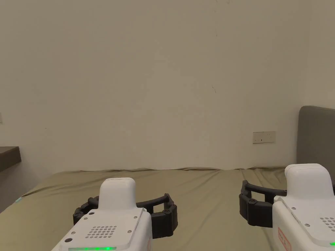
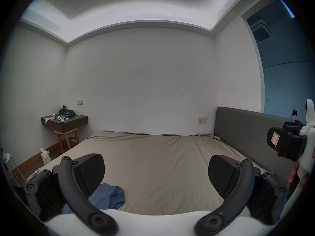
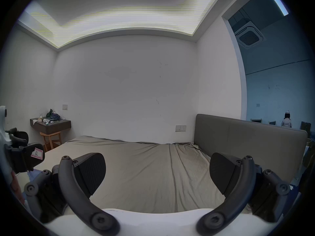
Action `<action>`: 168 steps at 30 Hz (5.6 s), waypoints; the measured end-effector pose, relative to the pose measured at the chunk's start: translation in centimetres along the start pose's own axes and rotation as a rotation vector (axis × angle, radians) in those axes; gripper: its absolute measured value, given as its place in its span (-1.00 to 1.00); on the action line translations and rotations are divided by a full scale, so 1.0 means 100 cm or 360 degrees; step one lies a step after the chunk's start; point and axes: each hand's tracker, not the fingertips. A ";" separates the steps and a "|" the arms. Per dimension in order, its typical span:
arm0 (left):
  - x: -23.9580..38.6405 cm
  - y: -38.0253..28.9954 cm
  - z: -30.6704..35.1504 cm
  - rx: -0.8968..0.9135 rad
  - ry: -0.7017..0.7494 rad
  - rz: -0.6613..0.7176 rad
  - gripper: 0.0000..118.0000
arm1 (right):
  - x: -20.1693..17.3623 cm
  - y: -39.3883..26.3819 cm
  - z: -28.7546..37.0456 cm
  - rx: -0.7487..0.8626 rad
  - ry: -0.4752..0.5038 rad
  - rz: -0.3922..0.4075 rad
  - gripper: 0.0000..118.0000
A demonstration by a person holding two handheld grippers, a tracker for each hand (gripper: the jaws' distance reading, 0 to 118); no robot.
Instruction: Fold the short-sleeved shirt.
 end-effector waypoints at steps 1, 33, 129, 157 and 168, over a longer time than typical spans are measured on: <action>0.001 0.000 0.000 -0.0014 0.0004 -0.0005 1.00 | 0.000 0.001 0.000 0.0004 -0.0002 0.0001 1.00; -0.003 0.000 0.002 -0.0010 -0.0029 0.0017 1.00 | 0.001 0.004 0.003 0.0008 -0.0005 0.0002 1.00; -0.290 -0.318 -0.243 -0.1278 0.0697 0.0655 -0.91 | -0.169 -0.135 -0.088 -0.0741 0.1053 0.0106 -0.97; 0.209 -0.091 -0.241 -0.0853 -0.0606 0.0028 -0.91 | 0.141 0.004 0.014 -0.0179 -0.0155 -0.0066 -0.97; 0.331 -0.297 -0.205 -0.1544 -0.0863 -0.0067 0.71 | 0.170 -0.002 0.026 -0.0195 -0.0155 -0.0003 -0.97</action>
